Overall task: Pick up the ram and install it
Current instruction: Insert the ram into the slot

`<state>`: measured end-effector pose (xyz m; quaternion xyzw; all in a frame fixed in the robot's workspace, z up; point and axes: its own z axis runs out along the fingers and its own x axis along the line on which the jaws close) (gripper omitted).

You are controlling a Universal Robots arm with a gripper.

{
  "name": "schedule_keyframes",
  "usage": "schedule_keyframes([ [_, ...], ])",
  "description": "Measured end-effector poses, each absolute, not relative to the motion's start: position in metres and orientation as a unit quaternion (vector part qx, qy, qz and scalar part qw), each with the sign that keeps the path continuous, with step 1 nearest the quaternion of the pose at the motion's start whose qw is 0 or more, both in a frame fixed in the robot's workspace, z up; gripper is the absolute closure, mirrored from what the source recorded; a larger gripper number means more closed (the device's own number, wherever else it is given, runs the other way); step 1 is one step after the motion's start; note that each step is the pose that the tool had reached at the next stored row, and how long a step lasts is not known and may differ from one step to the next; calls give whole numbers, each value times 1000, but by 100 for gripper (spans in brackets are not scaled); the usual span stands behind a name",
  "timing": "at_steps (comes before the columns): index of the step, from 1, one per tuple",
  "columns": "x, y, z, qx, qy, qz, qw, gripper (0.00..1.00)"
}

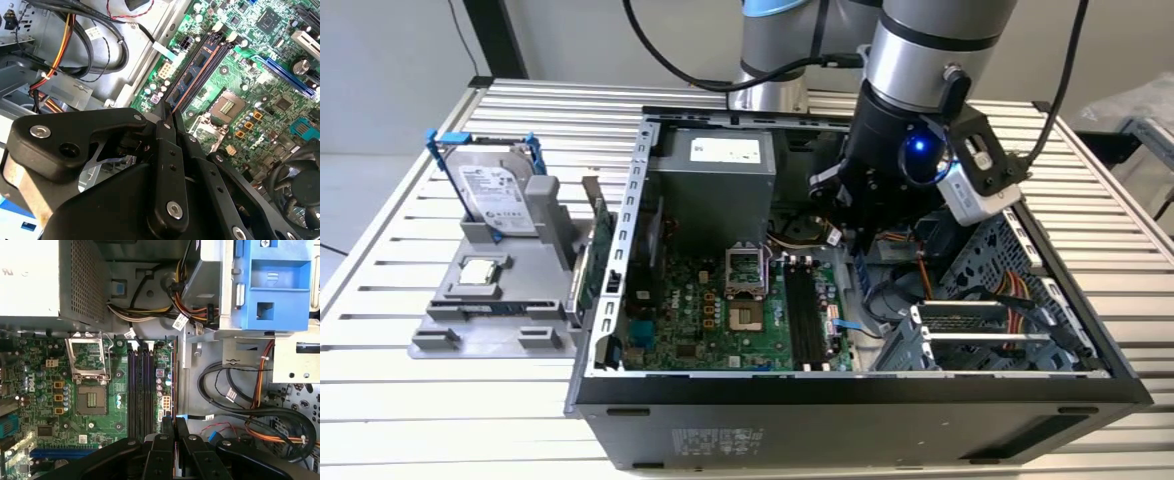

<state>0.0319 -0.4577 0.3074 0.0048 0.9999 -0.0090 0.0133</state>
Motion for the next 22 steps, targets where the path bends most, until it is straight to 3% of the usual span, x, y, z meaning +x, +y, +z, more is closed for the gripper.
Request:
schedule_keyframes([
  [22,32,-458,293,5,1000,-10,13,100],
])
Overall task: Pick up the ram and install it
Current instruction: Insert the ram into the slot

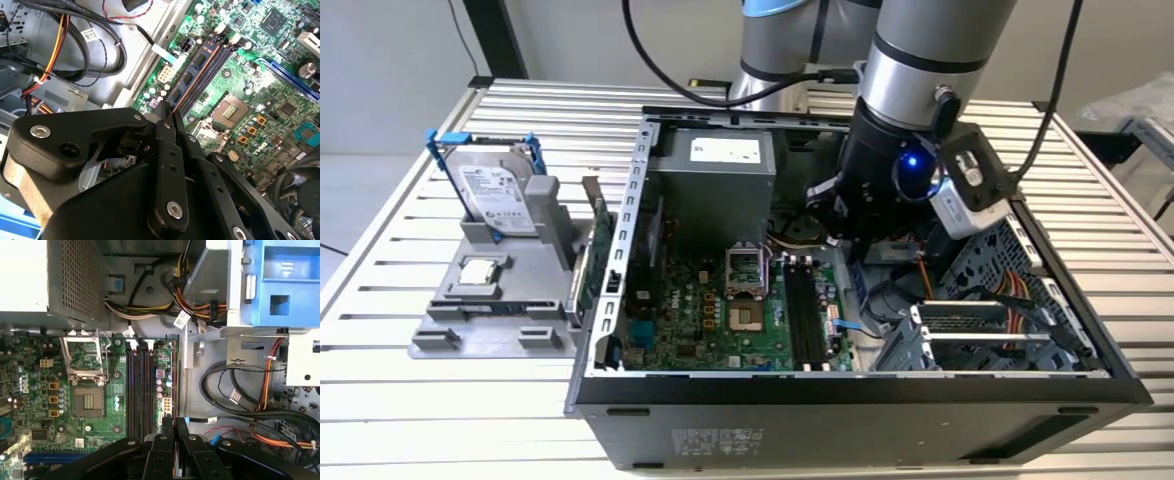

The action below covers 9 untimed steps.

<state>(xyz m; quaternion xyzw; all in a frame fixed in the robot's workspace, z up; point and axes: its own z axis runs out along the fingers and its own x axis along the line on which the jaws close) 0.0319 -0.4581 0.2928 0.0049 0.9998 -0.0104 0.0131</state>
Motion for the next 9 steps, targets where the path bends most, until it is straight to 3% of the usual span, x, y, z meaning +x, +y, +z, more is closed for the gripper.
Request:
schedule_keyframes([
  [9,32,-459,284,5,1000,-10,13,100],
])
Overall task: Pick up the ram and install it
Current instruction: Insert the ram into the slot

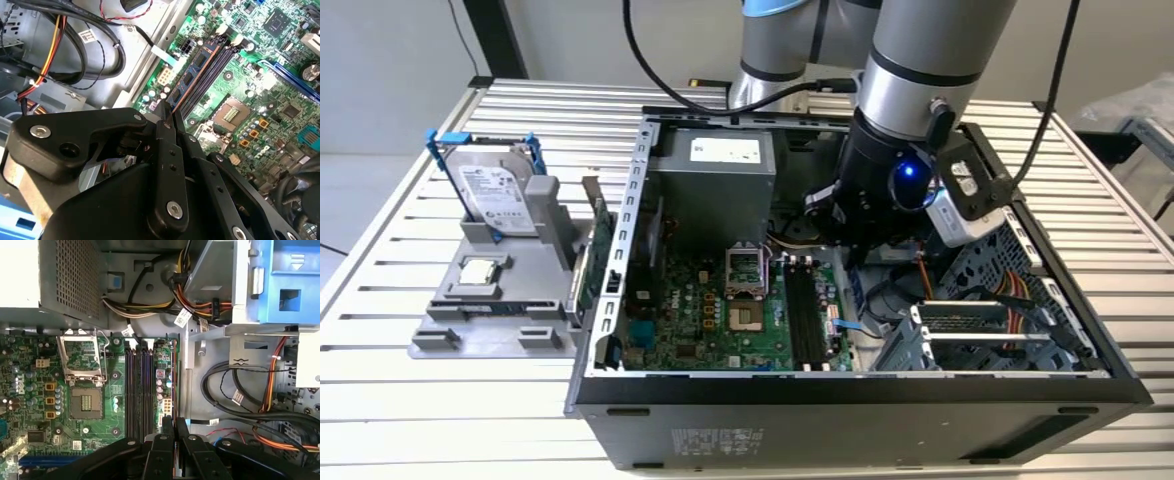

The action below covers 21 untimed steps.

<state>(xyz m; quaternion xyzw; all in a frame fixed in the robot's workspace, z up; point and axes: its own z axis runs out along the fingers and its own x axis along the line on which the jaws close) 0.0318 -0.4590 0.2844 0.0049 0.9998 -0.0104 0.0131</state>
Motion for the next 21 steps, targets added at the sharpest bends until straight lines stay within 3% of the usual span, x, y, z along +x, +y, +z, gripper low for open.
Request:
schedule_keyframes([
  [21,32,-461,261,5,1000,-11,13,100],
])
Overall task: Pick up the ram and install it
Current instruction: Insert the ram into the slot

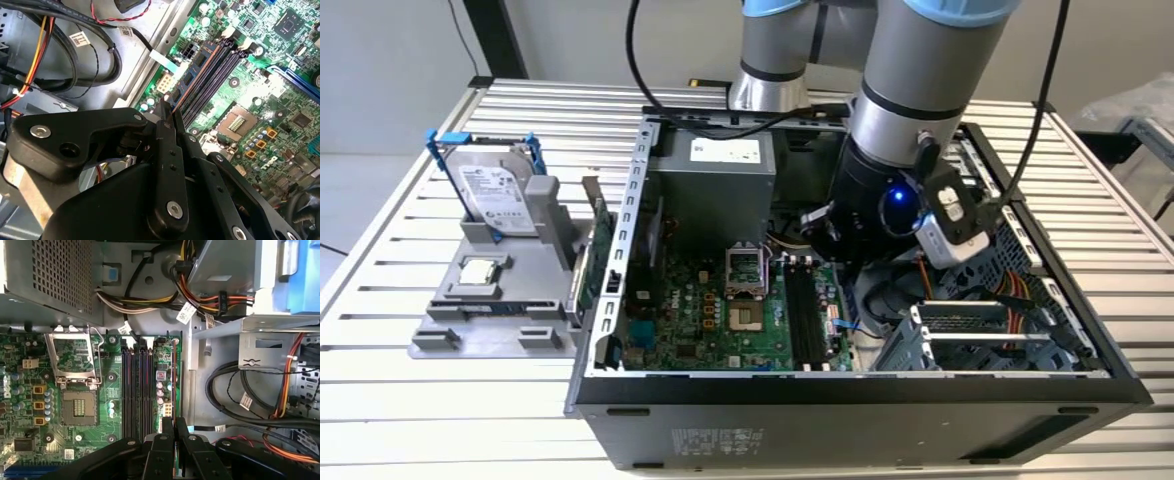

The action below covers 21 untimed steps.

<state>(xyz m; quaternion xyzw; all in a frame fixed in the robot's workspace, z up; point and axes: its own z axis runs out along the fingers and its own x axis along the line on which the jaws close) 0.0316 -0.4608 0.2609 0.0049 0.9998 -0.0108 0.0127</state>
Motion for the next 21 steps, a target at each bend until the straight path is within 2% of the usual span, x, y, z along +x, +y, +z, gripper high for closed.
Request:
schedule_keyframes([
  [21,27,-470,250,5,1000,-11,13,100],
])
